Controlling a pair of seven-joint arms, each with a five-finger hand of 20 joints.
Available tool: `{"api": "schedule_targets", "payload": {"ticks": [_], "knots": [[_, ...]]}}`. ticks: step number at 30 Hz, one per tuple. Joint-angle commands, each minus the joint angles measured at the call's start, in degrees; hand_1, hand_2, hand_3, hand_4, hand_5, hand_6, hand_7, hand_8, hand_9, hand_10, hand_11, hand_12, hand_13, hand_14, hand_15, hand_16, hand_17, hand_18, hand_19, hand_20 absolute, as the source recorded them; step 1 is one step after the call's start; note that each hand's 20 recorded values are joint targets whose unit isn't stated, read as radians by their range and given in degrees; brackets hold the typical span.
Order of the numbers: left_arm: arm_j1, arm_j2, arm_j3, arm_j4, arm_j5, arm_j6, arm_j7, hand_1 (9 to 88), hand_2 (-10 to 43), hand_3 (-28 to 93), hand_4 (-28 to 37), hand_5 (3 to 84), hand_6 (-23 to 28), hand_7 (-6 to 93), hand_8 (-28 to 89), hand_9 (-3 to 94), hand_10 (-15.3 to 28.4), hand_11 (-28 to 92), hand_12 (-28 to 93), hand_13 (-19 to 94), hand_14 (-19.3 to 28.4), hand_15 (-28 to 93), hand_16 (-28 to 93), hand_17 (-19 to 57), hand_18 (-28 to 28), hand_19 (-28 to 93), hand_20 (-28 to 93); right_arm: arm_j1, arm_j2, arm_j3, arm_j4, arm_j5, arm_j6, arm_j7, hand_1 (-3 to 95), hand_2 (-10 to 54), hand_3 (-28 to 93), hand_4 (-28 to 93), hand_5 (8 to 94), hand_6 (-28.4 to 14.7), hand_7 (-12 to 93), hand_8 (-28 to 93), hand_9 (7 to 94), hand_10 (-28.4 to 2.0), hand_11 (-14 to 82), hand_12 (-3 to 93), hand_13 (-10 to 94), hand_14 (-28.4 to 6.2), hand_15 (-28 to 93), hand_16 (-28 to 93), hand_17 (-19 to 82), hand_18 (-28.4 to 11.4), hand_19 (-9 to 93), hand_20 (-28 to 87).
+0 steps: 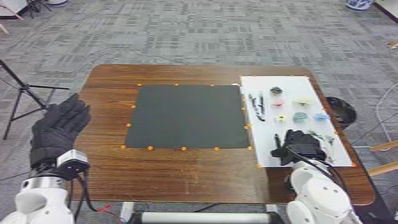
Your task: Arrange flowers
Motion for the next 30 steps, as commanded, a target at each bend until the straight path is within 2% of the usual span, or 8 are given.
{"api": "schedule_targets", "payload": {"ticks": [1,4,12,15,16,24,28,30], "knots": [[0.7,-0.32,0.41,-0.35,-1.14,0.82,-0.16,23.3,12.7,71,-28.3,40.8,8.9,12.4,-10,34.0,15.8,20,6,26,15.9,23,-4,-5.5,15.2,39,6,-1.6,-1.7,-1.4,3.4,-1.4,-3.6,-0.5,42.3,-9.5,63,-26,66.9,-3.9,44,5,67.5,-15.8,60.6,50.0,70,-13.5,82,55,43,-24.7,91,38],[0.5,-0.43,1.03,-0.25,-3.34,1.43,0.12,23.3,12.7,71,-28.3,40.9,8.9,12.6,-10,34.1,15.9,20,6,26,15.8,23,-4,-5.6,15.3,39,6,-2.0,-2.4,-1.6,4.2,-1.8,-4.1,-0.4,42.9,-9.5,63,-26,66.6,-3.8,45,8,67.8,-15.7,60.7,50.3,70,-13.5,82,55,43,-24.6,91,38],[0.1,-0.41,1.04,-0.11,-4.16,2.08,0.05,23.4,13.1,71,-28.3,41.3,9.1,12.9,-11,34.4,16.0,21,7,27,16.1,24,-4,-5.7,15.4,40,6,-2.7,-2.8,-2.2,6.2,-2.9,-4.4,-4.0,52.7,-9.5,54,-25,65.7,-2.4,51,16,68.4,-14.8,61.2,49.9,71,-13.0,82,52,44,-24.1,91,38],[-0.1,-0.11,1.51,-0.24,-11.07,2.56,2.05,23.8,13.7,71,-28.3,41.7,9.1,13.1,-11,35.0,16.1,21,7,27,16.0,24,-4,-5.6,15.5,40,6,-3.1,-3.1,-2.0,6.2,-1.8,-4.5,-2.9,56.1,-9.5,56,-24,66.5,-1.8,52,17,69.0,-14.1,61.0,48.2,71,-12.2,81,51,44,-23.7,91,37],[0.0,-0.09,1.40,-0.33,-11.69,2.63,2.26,24.0,13.9,71,-28.3,41.9,9.1,13.3,-11,35.2,16.1,21,7,28,16.2,25,-4,-5.5,15.5,41,6,-3.4,-3.0,-1.9,6.2,-1.8,-4.2,-2.9,56.8,-9.5,58,-24,66.6,-1.5,53,17,69.5,-13.9,58.4,51.7,71,-12.1,81,50,44,-23.7,91,37],[0.6,0.01,-0.29,-0.49,-11.78,3.06,3.15,24.1,14.2,71,-28.3,42.4,9.2,13.4,-11,35.9,16.2,21,6,28,16.4,26,-5,-5.4,15.5,41,6,-4.1,-2.5,-1.2,4.8,-0.3,-0.3,-2.4,56.8,-9.5,63,-22,67.8,-1.0,56,16,75.0,-10.7,45.4,57.1,76,-8.1,74,46,47,-22.1,90,35],[1.3,0.08,-2.06,-0.66,-13.91,3.27,4.59,24.1,14.3,71,-28.3,42.6,9.2,13.3,-11,36.0,16.2,22,6,28,16.4,27,-5,-5.4,15.5,41,6,-5.2,-1.6,-1.3,3.3,-0.1,3.5,-2.0,55.6,-9.5,65,-20,67.9,-1.3,56,16,78.3,-9.9,40.2,58.0,79,-5.9,69,45,49,-21.6,90,33],[2.4,-0.13,-3.36,-0.97,-13.77,2.82,4.68,24.1,14.3,71,-28.3,42.6,9.2,13.2,-11,36.1,16.2,21,6,28,16.4,27,-6,-5.4,15.5,41,6,-5.8,-0.9,-1.2,2.6,-0.5,7.0,-2.6,55.2,-9.5,66,-18,68.2,-1.8,56,16,80.1,-9.2,36.3,58.3,80,-5.0,66,44,49,-21.5,90,32]]}}
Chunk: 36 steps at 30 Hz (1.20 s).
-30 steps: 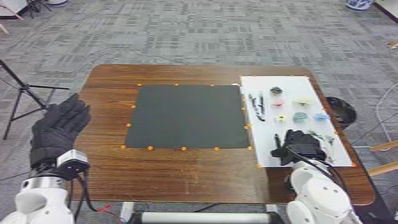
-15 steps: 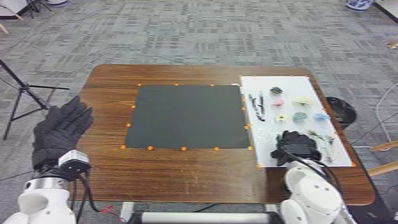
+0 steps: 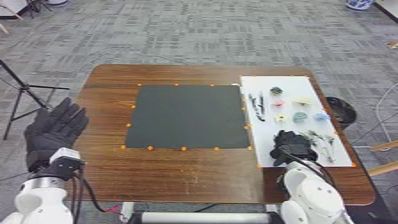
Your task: Arrange flowers
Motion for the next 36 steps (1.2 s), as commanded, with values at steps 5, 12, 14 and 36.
{"api": "schedule_targets", "payload": {"ticks": [5,12,14,36], "knots": [[4.1,-1.26,-6.78,-1.67,0.23,-2.03,-0.88,24.0,14.3,71,-28.3,41.6,8.8,12.3,-11,35.4,16.0,21,6,28,16.2,26,-6,-5.4,15.2,40,6,-5.0,3.5,-0.2,-0.8,0.7,12.9,0.7,54.8,-9.5,67,-16,68.6,-2.4,56,16,83.3,-8.5,30.8,58.5,83,-4.4,62,42,51,-20.5,89,29],[4.6,-0.99,-9.26,-2.38,-0.93,-0.42,0.95,24.2,14.6,70,-28.3,41.4,8.8,11.8,-11,35.1,16.1,20,6,27,16.2,25,-5,-5.5,15.1,40,6,1.8,5.8,-2.8,-0.4,6.6,18.8,-1.1,54.0,-9.5,68,-15,68.5,-2.4,57,16,84.0,-8.6,29.6,59.3,84,-4.1,61,42,52,-20.5,89,29],[4.2,-0.91,-9.65,-2.49,-1.72,1.03,1.51,24.2,14.6,70,-28.3,41.4,8.8,11.8,-10,35.1,16.1,20,6,27,16.2,25,-5,-5.5,15.1,40,6,5.1,5.7,-4.7,1.3,7.9,19.7,-1.0,53.4,-9.5,69,-15,68.5,-2.4,57,16,84.0,-8.4,30.0,59.4,84,-4.0,61,42,52,-20.5,90,28],[10.9,0.46,-12.01,-4.83,-1.17,4.20,3.66,24.2,14.8,70,-28.3,41.5,8.9,12.1,-10,35.1,16.2,20,6,27,16.2,25,-5,-5.8,15.1,40,6,32.1,-5.4,-26.4,20.3,20.9,26.4,-9.1,51.6,-9.5,71,-17,68.2,-1.5,60,15,83.6,-9.5,35.0,56.9,85,-3.8,62,42,51,-21.2,91,29]]}}
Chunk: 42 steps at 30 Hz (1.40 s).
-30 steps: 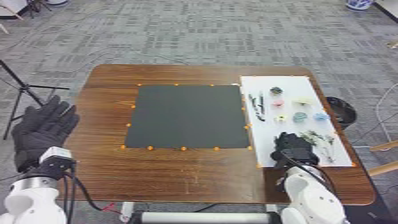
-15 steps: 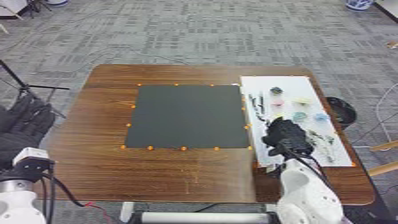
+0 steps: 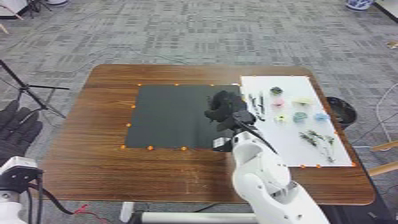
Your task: Arrange flowers
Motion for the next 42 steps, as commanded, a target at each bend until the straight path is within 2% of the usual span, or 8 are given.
{"api": "schedule_targets", "payload": {"ticks": [1,7,11,19,23,36,40,42], "knots": [[1.7,1.15,1.05,-1.19,0.29,2.86,2.68,24.4,15.0,70,-28.3,41.8,9.0,12.2,-11,35.5,16.2,21,6,28,16.4,26,-5,-5.8,15.1,41,6,9.1,-7.2,-4.8,8.6,-3.0,-0.1,-3.6,51.9,-9.5,71,-18,68.2,-1.7,60,15,83.5,-9.5,35.2,56.7,84,-3.9,63,42,51,-21.2,91,29],[1.4,2.62,1.99,-1.69,0.47,4.59,2.53,24.8,15.5,71,-28.3,42.4,9.1,12.8,-11,36.1,16.2,21,6,28,16.6,27,-5,-5.7,15.3,41,6,8.7,-11.0,-8.0,12.4,-5.4,-3.0,-2.5,52.1,-9.5,72,-19,68.3,-1.7,60,14,83.3,-9.6,35.4,56.3,84,-4.3,63,42,51,-21.5,91,29],[-0.9,3.65,3.71,-0.96,2.74,3.63,1.28,24.9,15.7,71,-28.3,42.7,9.1,13.2,-11,36.4,16.3,22,6,28,16.6,27,-6,-5.7,15.4,41,6,5.3,-15.3,-8.0,13.1,-7.4,-5.5,0.4,52.4,-9.5,72,-20,69.2,-1.8,59,14,83.5,-9.6,36.3,56.3,84,-4.6,63,42,51,-21.9,91,29],[-1.3,4.75,5.85,-1.44,3.01,4.81,4.27,24.8,15.6,71,-28.3,43.1,9.3,13.5,-11,36.6,16.3,22,6,28,16.6,28,-6,-5.7,15.4,41,6,5.2,-17.3,-10.0,14.9,-9.7,-10.4,-0.3,52.2,-9.5,72,-19,70.1,-2.0,58,14,83.5,-9.8,36.8,56.6,85,-5.0,64,41,52,-22.0,91,29],[-1.6,4.53,6.22,-1.23,8.27,5.01,3.83,24.7,15.8,72,-28.3,43.2,9.3,13.4,-11,36.7,16.5,22,6,28,16.6,28,-6,-5.7,15.4,41,6,6.5,-19.8,-9.5,17.4,-9.5,-11.4,1.0,51.9,-9.5,72,-19,70.0,-2.0,58,15,83.4,-9.9,37.0,56.7,85,-5.0,64,41,52,-22.1,91,29],[-2.6,4.43,7.81,-0.72,6.84,4.54,5.70,25.2,15.6,72,-28.3,43.1,9.2,13.7,-11,36.6,16.4,22,6,28,16.6,28,-6,-5.7,15.5,41,6,9.8,-25.7,-6.8,23.6,-9.4,-15.3,7.9,52.7,-9.5,71,-20,67.9,-2.3,60,15,82.1,-10.1,37.2,57.0,84,-3.9,63,41,52,-21.6,91,28],[-2.6,3.76,7.59,-0.06,9.40,6.80,5.39,25.5,15.3,72,-28.3,43.2,9.2,13.9,-11,36.6,16.3,22,6,28,16.6,28,-6,-5.7,15.5,41,6,8.5,-25.5,-6.1,23.8,-10.9,-14.9,5.7,52.2,-9.5,70,-20,66.6,-2.2,61,15,80.8,-10.1,38.0,57.1,83,-4.6,64,41,50,-22.1,92,28],[-2.7,3.44,7.16,0.01,7.44,6.03,6.53,26.0,14.7,72,-28.3,43.3,9.3,14.2,-11,36.6,16.3,23,6,29,16.5,28,-6,-5.7,15.5,41,6,8.3,-25.3,-6.2,23.8,-11.0,-14.7,5.5,51.8,-9.5,70,-20,65.3,-2.1,62,15,80.2,-9.9,38.6,57.2,82,-5.1,64,42,49,-22.2,91,28]]}}
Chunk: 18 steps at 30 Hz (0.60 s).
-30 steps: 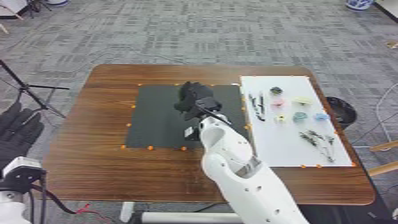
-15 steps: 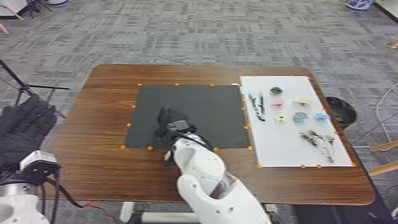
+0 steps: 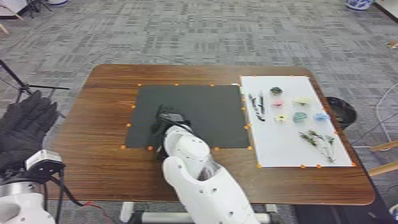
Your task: Arrange flowers
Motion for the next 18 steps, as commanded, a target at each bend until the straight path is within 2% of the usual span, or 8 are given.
{"api": "schedule_targets", "payload": {"ticks": [1,2,5,9,12,14,17,18], "knots": [[0.1,-1.18,-0.48,0.85,0.14,1.23,2.16,26.1,14.6,72,-28.3,43.4,9.4,14.2,-11,36.7,16.3,23,6,29,16.5,28,-6,-5.7,15.5,41,6,-1.1,0.5,0.2,0.1,-2.3,1.0,-2.4,51.5,-9.5,71,-20,65.2,-2.1,63,15,80.1,-9.8,38.9,57.1,82,-5.2,65,42,49,-22.2,91,28],[0.1,-1.14,-0.40,0.95,0.34,1.50,2.18,26.2,14.5,72,-28.3,43.5,9.4,14.2,-11,36.8,16.4,23,6,29,16.5,28,-6,-5.7,15.5,41,6,-1.1,0.6,0.0,0.1,-2.3,1.1,-2.4,51.4,-9.5,71,-20,65.0,-2.1,63,15,80.0,-9.9,39.2,57.0,82,-5.3,65,41,49,-22.2,91,28],[0.0,-1.27,-0.44,1.04,-0.75,1.13,2.67,26.3,14.6,72,-28.3,43.6,9.4,14.4,-11,37.0,16.4,23,6,29,16.6,29,-6,-5.7,15.5,42,6,-1.5,0.6,-0.2,-0.7,-2.5,-0.6,-2.5,50.3,-9.5,70,-22,64.5,-2.2,63,15,79.1,-10.4,40.6,56.1,81,-5.7,65,41,49,-22.2,91,29],[-0.1,-1.23,-0.15,1.01,0.16,2.14,2.40,26.4,14.7,72,-28.3,43.6,9.4,14.4,-11,37.1,16.5,23,6,29,16.6,29,-6,-5.7,15.5,42,6,-1.5,0.5,-0.7,-1.6,-3.2,-3.8,-1.6,49.5,-9.5,65,-24,62.7,-2.8,63,14,75.9,-12.5,44.9,49.7,79,-6.6,66,41,47,-22.8,90,30],[0.1,-1.36,-0.07,1.14,-0.39,1.57,2.96,26.3,14.9,72,-28.3,43.8,9.5,14.5,-11,37.2,16.5,23,6,29,16.6,29,-6,-5.7,15.5,42,6,-1.5,0.5,-1.0,-2.3,-2.4,-4.4,-1.6,47.5,-9.5,66,-24,62.2,-3.2,59,14,74.3,-13.4,46.9,44.0,78,-7.2,66,40,46,-23.3,90,30],[0.2,-1.44,0.03,1.23,-0.56,1.44,3.14,26.2,15.0,72,-28.3,43.8,9.5,14.6,-11,37.2,16.5,23,6,29,16.5,29,-6,-5.6,15.5,42,6,-1.5,0.7,-1.1,-2.7,-2.0,-4.9,-1.6,44.4,-9.5,69,-26,63.8,-3.6,51,12,74.2,-14.2,47.3,37.5,77,-7.3,66,40,45,-23.4,90,31],[0.2,-1.49,0.05,1.33,-0.58,1.25,3.17,26.1,15.1,72,-28.3,43.8,9.5,14.6,-11,37.2,16.6,23,6,29,16.5,29,-6,-5.6,15.5,42,6,-1.4,0.9,-1.4,-2.7,-1.9,-3.5,-1.1,39.2,-9.5,74,-27,66.6,-4.9,38,-10,74.5,-14.8,43.2,32.2,77,-7.4,66,40,45,-23.4,89,31],[0.3,-1.60,-0.02,1.29,-0.49,1.18,3.05,26.1,15.1,72,-28.3,43.8,9.5,14.6,-11,37.2,16.6,23,6,29,16.6,29,-6,-5.6,15.5,42,6,-1.5,0.9,-1.2,-2.8,-1.8,-3.6,-1.0,38.3,-9.5,73,-27,67.1,-5.3,33,-11,74.4,-14.9,42.0,31.6,77,-7.4,66,39,45,-23.4,90,31]]}}
